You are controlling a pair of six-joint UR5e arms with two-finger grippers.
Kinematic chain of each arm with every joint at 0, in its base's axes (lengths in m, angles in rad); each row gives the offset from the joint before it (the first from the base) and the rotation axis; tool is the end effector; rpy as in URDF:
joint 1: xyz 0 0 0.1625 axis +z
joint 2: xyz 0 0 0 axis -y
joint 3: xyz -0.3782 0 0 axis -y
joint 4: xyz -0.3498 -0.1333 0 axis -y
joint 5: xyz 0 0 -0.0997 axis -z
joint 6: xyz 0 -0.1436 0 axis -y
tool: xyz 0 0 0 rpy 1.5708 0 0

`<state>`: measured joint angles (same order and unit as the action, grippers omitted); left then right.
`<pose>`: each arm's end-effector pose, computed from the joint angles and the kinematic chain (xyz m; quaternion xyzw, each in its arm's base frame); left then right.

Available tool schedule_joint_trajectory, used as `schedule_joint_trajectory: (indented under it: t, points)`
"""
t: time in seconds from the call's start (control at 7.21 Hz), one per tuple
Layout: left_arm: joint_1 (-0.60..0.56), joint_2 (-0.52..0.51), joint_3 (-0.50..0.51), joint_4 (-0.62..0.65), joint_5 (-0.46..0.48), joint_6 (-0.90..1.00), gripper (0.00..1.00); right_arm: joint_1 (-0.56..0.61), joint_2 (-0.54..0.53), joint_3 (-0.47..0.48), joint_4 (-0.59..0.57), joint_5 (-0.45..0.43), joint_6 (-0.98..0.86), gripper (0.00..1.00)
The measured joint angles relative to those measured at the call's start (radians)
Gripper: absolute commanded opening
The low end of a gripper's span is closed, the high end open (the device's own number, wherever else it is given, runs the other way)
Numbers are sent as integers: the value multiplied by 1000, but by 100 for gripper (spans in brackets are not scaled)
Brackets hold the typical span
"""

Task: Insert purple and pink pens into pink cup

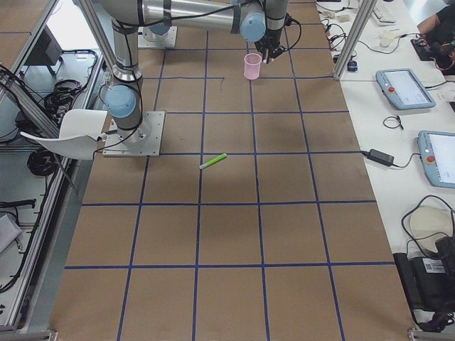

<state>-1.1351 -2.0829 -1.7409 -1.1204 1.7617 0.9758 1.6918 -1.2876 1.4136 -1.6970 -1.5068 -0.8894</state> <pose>0.1239 -0.5175 0.1115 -0.2744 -0.9500 -0.1490 0.0026 0.2081 -0.5312 0.3384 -0.4837 0.8746 -0.0121 0.0296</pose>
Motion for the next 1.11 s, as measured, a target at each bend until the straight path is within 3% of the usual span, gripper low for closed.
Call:
schedule_joint_trajectory:
  t: [0.55,0.97,1.11]
  points:
    - [-19,30,12,24,-20,4,0,238,62,-19,13,-133,128,10]
    - [-59,137,18,11,-118,1,0,285,118,-10,-7,-233,186,13]
    - [-74,176,18,8,-163,-3,0,286,128,-8,-5,-244,191,20]
